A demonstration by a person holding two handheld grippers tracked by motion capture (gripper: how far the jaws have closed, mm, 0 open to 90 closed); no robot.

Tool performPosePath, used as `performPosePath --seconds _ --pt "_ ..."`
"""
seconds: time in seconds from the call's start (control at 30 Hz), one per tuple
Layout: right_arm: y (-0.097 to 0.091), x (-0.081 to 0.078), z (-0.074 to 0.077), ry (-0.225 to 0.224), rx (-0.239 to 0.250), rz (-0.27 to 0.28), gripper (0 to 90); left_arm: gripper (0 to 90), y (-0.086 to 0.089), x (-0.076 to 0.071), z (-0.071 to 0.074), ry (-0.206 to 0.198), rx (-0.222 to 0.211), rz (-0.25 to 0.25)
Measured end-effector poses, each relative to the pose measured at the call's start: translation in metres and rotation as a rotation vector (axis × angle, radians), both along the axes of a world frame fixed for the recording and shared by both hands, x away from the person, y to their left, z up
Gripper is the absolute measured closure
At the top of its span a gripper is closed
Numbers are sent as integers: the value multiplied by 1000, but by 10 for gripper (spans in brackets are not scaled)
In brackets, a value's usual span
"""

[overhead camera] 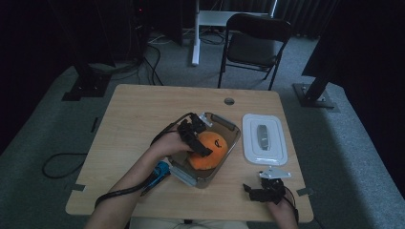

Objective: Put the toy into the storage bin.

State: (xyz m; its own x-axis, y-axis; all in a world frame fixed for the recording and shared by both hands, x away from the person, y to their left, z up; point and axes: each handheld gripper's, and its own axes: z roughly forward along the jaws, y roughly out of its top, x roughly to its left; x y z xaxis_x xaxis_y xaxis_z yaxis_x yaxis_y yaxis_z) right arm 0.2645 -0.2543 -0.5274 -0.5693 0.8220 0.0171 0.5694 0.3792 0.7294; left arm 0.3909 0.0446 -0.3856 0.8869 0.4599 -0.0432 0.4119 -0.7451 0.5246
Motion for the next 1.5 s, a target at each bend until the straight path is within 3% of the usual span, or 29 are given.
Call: performPosePath --seconds 0.2,0.83,1.5 --pt "0 0 0 -1 -4 0 138 14 16 -6 11 -28 -43 7" --pt "0 0 0 -1 -5 -7 138 15 61 -27 21 -61 -173 36" --pt "1 0 0 -3 -13 -9 136 21 112 -52 7 -103 -150 104"
